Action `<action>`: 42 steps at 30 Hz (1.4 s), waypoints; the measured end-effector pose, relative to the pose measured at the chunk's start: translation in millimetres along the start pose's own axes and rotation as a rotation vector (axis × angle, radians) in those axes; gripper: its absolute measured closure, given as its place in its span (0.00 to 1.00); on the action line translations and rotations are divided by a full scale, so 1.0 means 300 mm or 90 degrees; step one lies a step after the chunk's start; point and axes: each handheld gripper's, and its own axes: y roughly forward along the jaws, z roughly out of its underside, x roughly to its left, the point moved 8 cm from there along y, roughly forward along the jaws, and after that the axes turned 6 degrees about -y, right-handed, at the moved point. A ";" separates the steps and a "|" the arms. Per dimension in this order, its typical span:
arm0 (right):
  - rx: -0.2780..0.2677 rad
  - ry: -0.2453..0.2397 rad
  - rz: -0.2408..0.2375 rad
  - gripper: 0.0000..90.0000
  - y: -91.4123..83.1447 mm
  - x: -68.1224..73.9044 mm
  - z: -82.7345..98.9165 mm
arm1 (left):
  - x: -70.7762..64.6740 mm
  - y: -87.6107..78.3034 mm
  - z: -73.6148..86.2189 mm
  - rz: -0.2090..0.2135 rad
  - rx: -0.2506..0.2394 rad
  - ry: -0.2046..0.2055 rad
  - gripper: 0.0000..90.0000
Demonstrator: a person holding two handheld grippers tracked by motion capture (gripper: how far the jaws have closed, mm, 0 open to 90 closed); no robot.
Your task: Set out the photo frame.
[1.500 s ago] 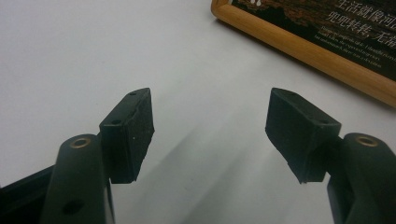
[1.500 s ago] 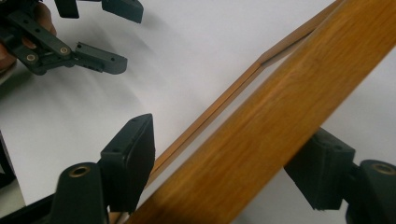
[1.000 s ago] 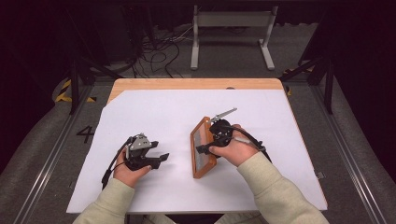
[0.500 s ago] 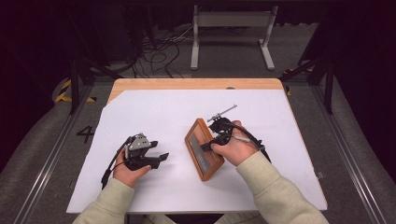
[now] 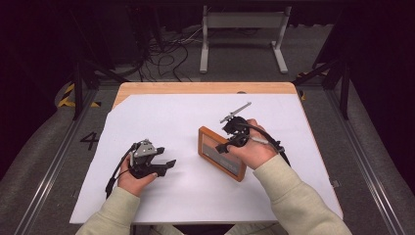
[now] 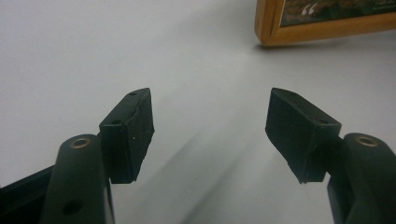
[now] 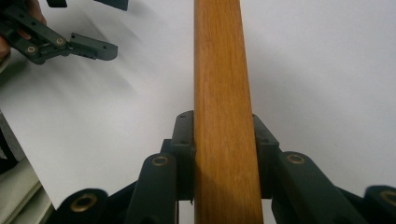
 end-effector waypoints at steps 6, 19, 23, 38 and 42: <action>-0.005 -0.106 -0.015 0.78 -0.062 -0.004 -0.033 | 0.000 -0.001 0.000 0.000 -0.001 -0.003 0.37; 0.010 -0.319 -0.086 0.78 -0.102 0.002 -0.071 | 0.002 -0.003 0.001 -0.002 -0.002 -0.004 0.37; 0.002 -0.358 -0.101 0.78 -0.090 -0.006 -0.077 | 0.001 -0.002 0.002 0.000 0.000 -0.007 0.37; -0.005 -0.381 -0.180 0.78 0.043 -0.057 -0.039 | 0.006 -0.003 0.002 0.001 -0.002 -0.005 0.37; -0.012 -0.382 -0.192 0.78 0.056 -0.064 -0.028 | 0.006 -0.003 0.002 0.000 -0.002 -0.006 0.37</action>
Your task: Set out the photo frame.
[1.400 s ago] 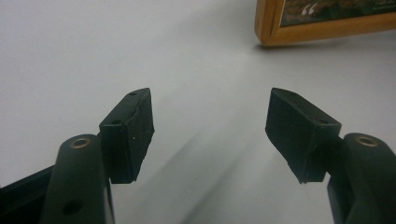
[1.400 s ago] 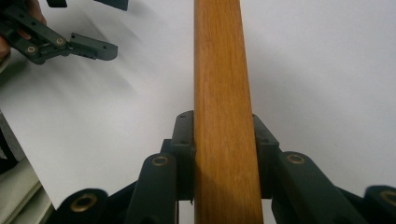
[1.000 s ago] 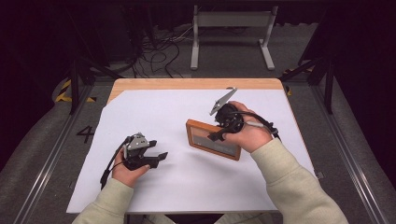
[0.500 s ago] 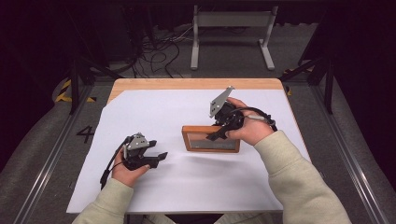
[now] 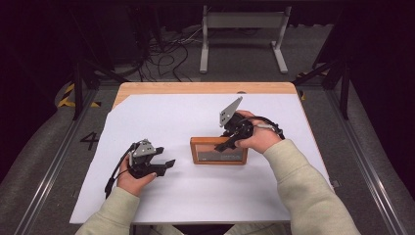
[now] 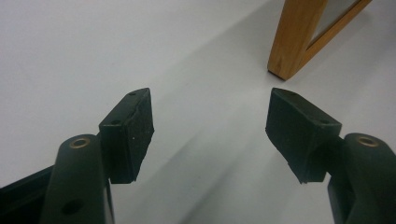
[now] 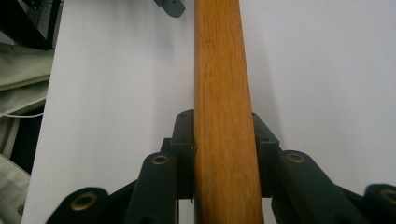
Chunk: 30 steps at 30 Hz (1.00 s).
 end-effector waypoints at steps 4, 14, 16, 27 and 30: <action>0.007 -0.008 -0.001 0.78 0.001 -0.003 0.016 | -0.002 0.002 0.000 0.001 0.000 -0.001 0.36; 0.034 -0.043 0.047 0.75 -0.008 -0.031 0.023 | -0.003 0.002 0.000 0.001 0.000 -0.001 0.36; 0.031 -0.038 0.068 0.71 -0.016 -0.044 0.024 | -0.001 0.001 0.000 0.001 0.000 0.000 0.36; -0.011 0.010 0.196 0.38 -0.069 -0.113 0.048 | -0.004 0.002 -0.001 0.002 -0.001 -0.003 0.36; -0.026 0.025 0.217 0.32 -0.093 -0.111 0.057 | -0.008 -0.002 -0.001 0.004 0.000 0.000 0.36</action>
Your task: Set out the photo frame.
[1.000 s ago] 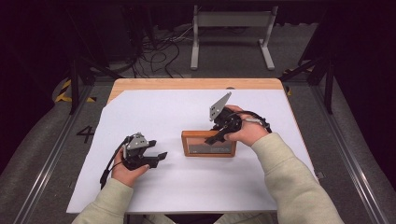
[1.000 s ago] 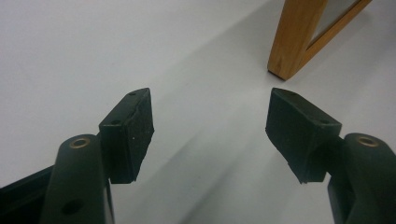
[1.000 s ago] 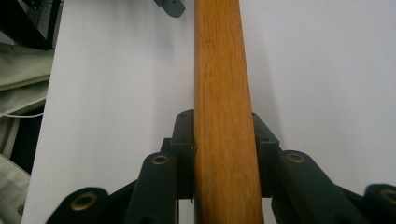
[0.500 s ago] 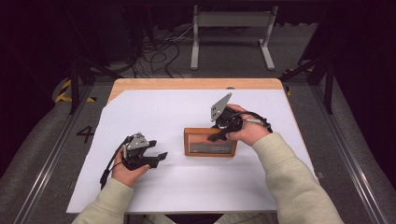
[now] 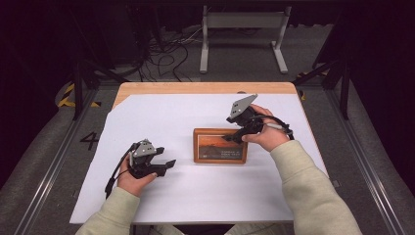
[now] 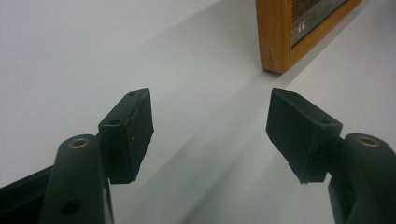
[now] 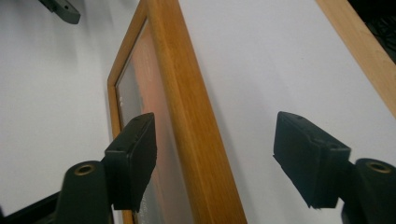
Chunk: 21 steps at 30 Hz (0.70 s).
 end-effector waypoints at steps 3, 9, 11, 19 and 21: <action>-0.010 0.014 0.013 0.28 -0.016 -0.002 0.002 | -0.004 -0.006 -0.003 0.002 -0.003 0.000 0.35; -0.033 0.063 0.045 0.19 -0.085 0.009 0.021 | -0.024 -0.025 -0.017 0.007 -0.015 -0.001 0.33; -0.040 0.080 0.053 0.16 -0.106 0.018 0.031 | -0.037 -0.035 -0.016 0.009 -0.012 0.006 0.33; -0.074 0.139 0.075 0.09 -0.186 0.053 0.080 | -0.064 -0.093 -0.008 0.012 -0.020 0.020 0.30; -0.083 0.149 0.081 0.08 -0.205 0.060 0.093 | -0.067 -0.101 -0.006 0.015 -0.021 0.016 0.29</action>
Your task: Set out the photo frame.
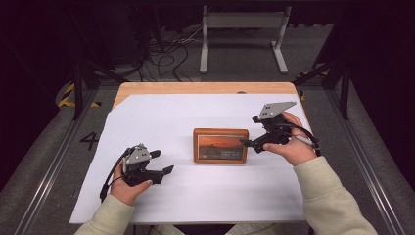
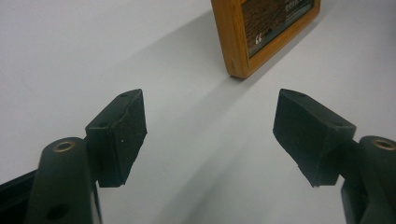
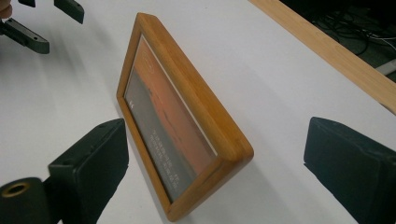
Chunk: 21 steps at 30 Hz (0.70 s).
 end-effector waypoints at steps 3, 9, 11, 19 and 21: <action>-0.009 0.011 0.008 0.08 -0.036 0.001 0.014 | 0.001 -0.008 0.000 0.001 -0.003 0.001 0.28; -0.055 0.053 0.052 0.11 -0.107 -0.008 0.024 | 0.027 -0.031 -0.003 -0.025 -0.024 -0.016 0.26; -0.062 0.063 0.063 0.10 -0.126 -0.008 0.033 | 0.031 -0.034 -0.005 -0.028 -0.033 -0.022 0.26; -0.083 0.094 0.090 0.10 -0.184 0.007 0.096 | 0.041 -0.038 -0.004 -0.038 -0.038 -0.030 0.26; -0.081 0.099 0.105 0.10 -0.197 0.009 0.127 | 0.045 -0.042 -0.002 -0.042 -0.038 -0.036 0.26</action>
